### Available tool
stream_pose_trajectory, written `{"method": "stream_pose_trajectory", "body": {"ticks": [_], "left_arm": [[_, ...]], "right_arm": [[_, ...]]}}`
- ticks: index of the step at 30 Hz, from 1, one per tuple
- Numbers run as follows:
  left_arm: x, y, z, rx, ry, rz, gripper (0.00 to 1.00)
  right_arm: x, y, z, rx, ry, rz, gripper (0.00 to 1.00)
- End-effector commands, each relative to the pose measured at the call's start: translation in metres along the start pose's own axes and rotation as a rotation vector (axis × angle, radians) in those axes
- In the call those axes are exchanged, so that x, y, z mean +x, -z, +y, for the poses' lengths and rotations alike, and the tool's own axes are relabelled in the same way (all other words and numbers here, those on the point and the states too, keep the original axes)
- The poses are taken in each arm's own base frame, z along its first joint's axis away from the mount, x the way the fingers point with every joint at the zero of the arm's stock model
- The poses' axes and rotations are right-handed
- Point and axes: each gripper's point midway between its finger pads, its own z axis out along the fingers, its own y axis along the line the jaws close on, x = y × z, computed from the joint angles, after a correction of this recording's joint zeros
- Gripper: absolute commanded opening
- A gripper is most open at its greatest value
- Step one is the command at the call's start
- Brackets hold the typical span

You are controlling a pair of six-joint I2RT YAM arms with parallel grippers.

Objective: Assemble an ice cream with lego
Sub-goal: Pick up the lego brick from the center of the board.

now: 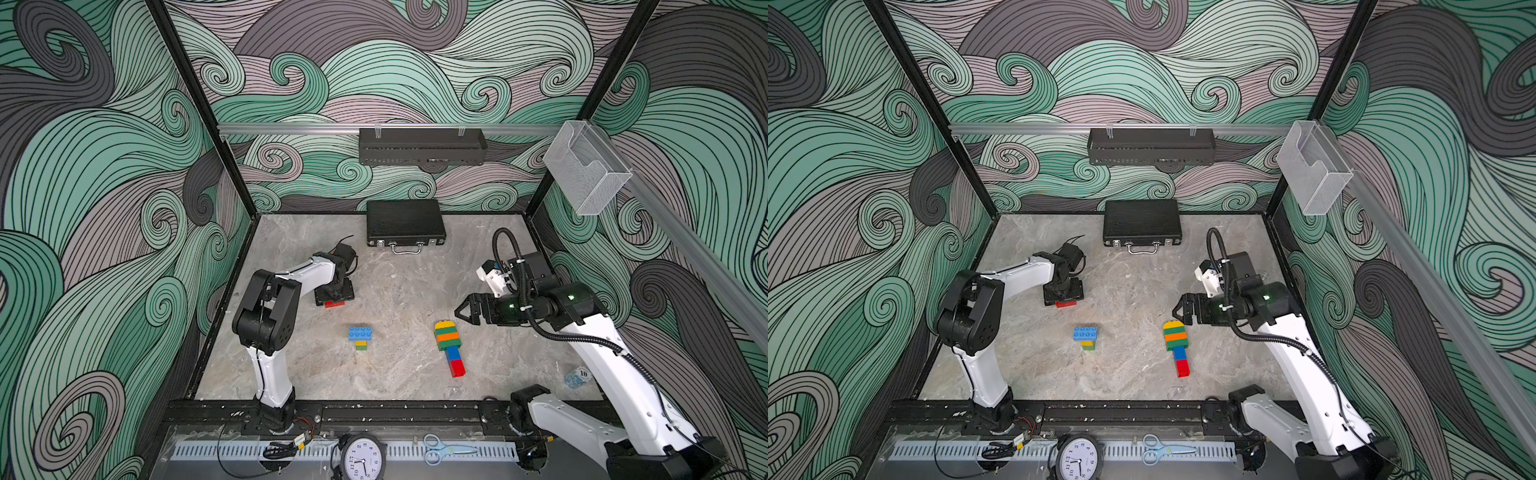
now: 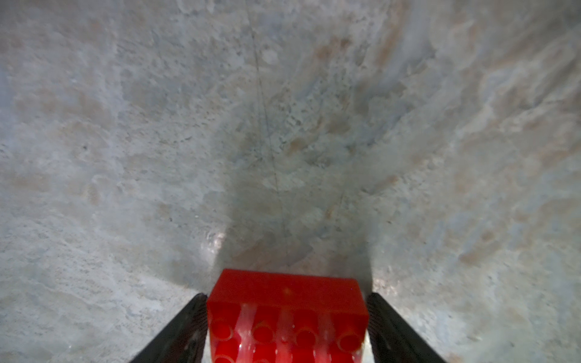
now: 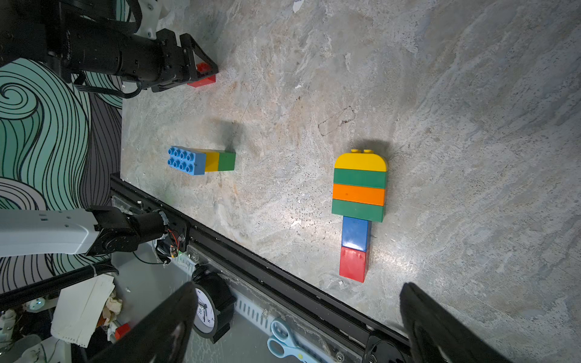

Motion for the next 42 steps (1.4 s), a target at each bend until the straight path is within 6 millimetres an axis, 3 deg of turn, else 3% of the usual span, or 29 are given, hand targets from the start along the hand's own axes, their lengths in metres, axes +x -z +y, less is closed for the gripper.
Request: {"method": "stream_pose_trajectory", "body": {"ticks": [1, 14, 19, 26, 32, 42], "left_arm": [[-0.005, 0.001, 0.003, -0.007, 0.013, -0.021, 0.76], [-0.005, 0.005, 0.003, 0.006, 0.015, -0.034, 0.65], [-0.004, 0.015, 0.002, 0.029, 0.021, -0.031, 0.56], [0.007, 0.055, 0.009, 0.054, 0.026, -0.025, 0.49], [0.034, 0.099, 0.011, 0.066, -0.020, 0.031, 0.48], [0.084, 0.158, -0.027, 0.223, -0.147, 0.061, 0.48]], "right_arm": [[0.002, 0.000, 0.000, -0.004, 0.007, 0.008, 0.99], [0.002, 0.001, -0.001, 0.000, 0.010, 0.007, 0.99], [0.001, 0.002, 0.000, -0.003, 0.011, 0.005, 0.99], [0.003, 0.001, 0.000, -0.006, 0.007, 0.011, 0.99], [0.004, 0.001, 0.001, -0.017, 0.001, 0.012, 0.99], [0.007, -0.002, 0.007, -0.063, -0.022, -0.009, 0.99]]}}
